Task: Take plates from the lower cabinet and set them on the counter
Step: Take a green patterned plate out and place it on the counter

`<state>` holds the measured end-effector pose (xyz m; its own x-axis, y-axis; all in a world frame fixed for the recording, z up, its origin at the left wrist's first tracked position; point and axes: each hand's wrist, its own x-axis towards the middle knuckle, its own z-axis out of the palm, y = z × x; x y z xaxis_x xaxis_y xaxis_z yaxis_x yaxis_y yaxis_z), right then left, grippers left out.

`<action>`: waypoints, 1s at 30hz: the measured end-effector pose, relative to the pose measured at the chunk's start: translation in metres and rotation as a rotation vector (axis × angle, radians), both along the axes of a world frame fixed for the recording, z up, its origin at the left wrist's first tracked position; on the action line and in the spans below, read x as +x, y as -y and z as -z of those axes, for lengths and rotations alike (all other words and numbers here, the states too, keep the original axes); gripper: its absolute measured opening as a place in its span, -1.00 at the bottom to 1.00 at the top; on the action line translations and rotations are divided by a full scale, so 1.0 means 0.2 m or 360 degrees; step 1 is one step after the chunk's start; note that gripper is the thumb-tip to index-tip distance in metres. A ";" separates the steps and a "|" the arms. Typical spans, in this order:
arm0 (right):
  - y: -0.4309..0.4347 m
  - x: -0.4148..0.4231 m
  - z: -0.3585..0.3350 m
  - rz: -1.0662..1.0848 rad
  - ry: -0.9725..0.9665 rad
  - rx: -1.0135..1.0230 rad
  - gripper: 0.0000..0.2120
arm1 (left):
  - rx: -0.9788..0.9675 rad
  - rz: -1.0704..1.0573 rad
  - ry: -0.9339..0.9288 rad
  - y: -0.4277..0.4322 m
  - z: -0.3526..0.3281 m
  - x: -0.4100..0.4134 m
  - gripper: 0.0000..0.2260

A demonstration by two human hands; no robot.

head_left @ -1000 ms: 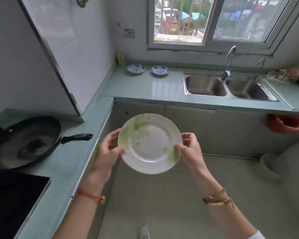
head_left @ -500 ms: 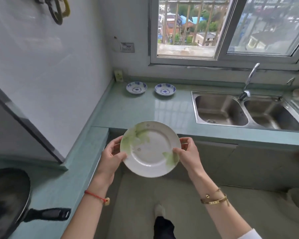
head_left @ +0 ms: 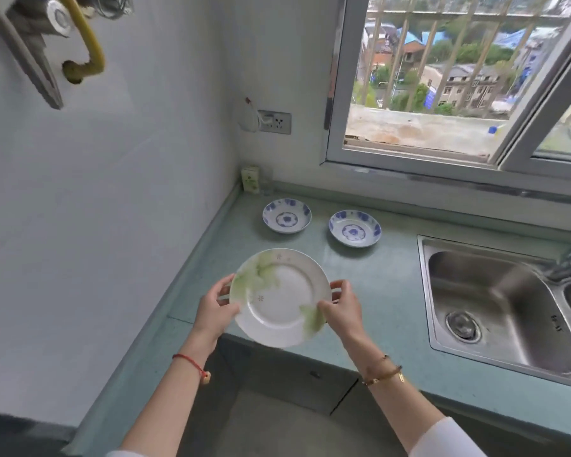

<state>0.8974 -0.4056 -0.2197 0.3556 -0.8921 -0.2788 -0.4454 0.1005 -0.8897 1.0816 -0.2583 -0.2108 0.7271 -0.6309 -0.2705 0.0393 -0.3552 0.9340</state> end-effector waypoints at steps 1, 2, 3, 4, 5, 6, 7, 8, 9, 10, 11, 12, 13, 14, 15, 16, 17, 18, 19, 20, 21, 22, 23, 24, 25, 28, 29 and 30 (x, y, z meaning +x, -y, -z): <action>0.05 0.07 0.03 -0.0001 -0.0028 0.0012 -0.70 | 0.0038 0.0004 0.0003 0.05 0.03 0.06 -0.41; 0.10 0.13 0.06 0.0001 -0.0064 0.0015 -0.70 | 0.0076 0.0011 0.0006 0.11 0.06 0.13 -0.41; 0.16 0.20 0.10 0.0008 -0.0102 0.0015 -0.70 | 0.0112 0.0017 0.0012 0.16 0.10 0.20 -0.41; 0.20 0.26 0.13 0.0012 -0.0133 0.0016 -0.71 | 0.0143 0.0023 0.0018 0.22 0.13 0.27 -0.41; 0.25 0.32 0.17 0.0017 -0.0154 0.0024 -0.71 | 0.0167 0.0033 0.0022 0.27 0.17 0.33 -0.41; 0.29 0.39 0.21 0.0028 -0.0170 0.0040 -0.71 | 0.0196 0.0044 0.0028 0.32 0.21 0.40 -0.41; 0.32 0.44 0.25 0.0044 -0.0190 0.0060 -0.72 | 0.0228 0.0059 0.0030 0.37 0.25 0.46 -0.40; 0.35 0.48 0.29 0.0057 -0.0220 0.0077 -0.73 | 0.0257 0.0069 0.0024 0.41 0.29 0.51 -0.40; 0.38 0.52 0.33 0.0068 -0.0247 0.0095 -0.73 | 0.0282 0.0078 0.0019 0.45 0.34 0.55 -0.40; 0.40 0.57 0.38 0.0082 -0.0266 0.0120 -0.73 | 0.0313 0.0094 0.0016 0.48 0.38 0.60 -0.41; 0.42 0.60 0.42 0.0088 -0.0296 0.0142 -0.73 | 0.0343 0.0107 0.0017 0.51 0.42 0.63 -0.41; 0.44 0.63 0.45 0.0083 -0.0334 0.0158 -0.73 | 0.0368 0.0108 0.0028 0.54 0.46 0.66 -0.41; 0.46 0.67 0.49 0.0081 -0.0368 0.0177 -0.72 | 0.0391 0.0106 0.0041 0.57 0.50 0.70 -0.42; 0.47 0.70 0.52 0.0082 -0.0389 0.0201 -0.72 | 0.0411 0.0106 0.0045 0.59 0.54 0.73 -0.42; 0.48 0.72 0.55 0.0086 -0.0406 0.0226 -0.72 | 0.0433 0.0110 0.0043 0.61 0.57 0.75 -0.42; 0.49 0.73 0.58 0.0089 -0.0430 0.0246 -0.72 | 0.0462 0.0122 0.0037 0.62 0.60 0.76 -0.42; 0.50 0.75 0.60 0.0090 -0.0460 0.0261 -0.72 | 0.0489 0.0138 0.0025 0.63 0.62 0.77 -0.42; 0.51 0.76 0.62 0.0090 -0.0487 0.0280 -0.71 | 0.0507 0.0159 0.0007 0.64 0.65 0.78 -0.43; 0.52 0.77 0.63 0.0091 -0.0504 0.0299 -0.72 | 0.0516 0.0181 -0.0008 0.64 0.66 0.79 -0.43; 0.52 0.77 0.65 0.0091 -0.0515 0.0317 -0.72 | 0.0525 0.0203 -0.0018 0.64 0.68 0.80 -0.43; 0.53 0.78 0.66 0.0093 -0.0524 0.0329 -0.72 | 0.0538 0.0223 -0.0016 0.65 0.69 0.81 -0.42; 0.53 0.78 0.67 0.0097 -0.0530 0.0338 -0.72 | 0.0549 0.0241 -0.0002 0.65 0.70 0.82 -0.42; 0.54 0.79 0.68 0.0104 -0.0531 0.0353 -0.72 | 0.0556 0.0257 0.0012 0.66 0.71 0.83 -0.43; 0.53 0.79 0.68 0.0112 -0.0523 0.0374 -0.73 | 0.0564 0.0273 0.0026 0.66 0.72 0.84 -0.43; 0.54 0.79 0.69 0.0115 -0.0518 0.0390 -0.73 | 0.0579 0.0288 0.0042 0.67 0.72 0.85 -0.42; 0.54 0.80 0.69 0.0097 -0.0525 0.0398 -0.74 | 0.0631 0.0317 0.0070 0.68 0.74 0.87 -0.39; 0.54 0.80 0.69 0.0086 -0.0531 0.0398 -0.74 | 0.0638 0.0320 0.0071 0.68 0.74 0.88 -0.38; 0.55 0.80 0.69 0.0073 -0.0538 0.0400 -0.75 | 0.0645 0.0325 0.0069 0.68 0.74 0.89 -0.36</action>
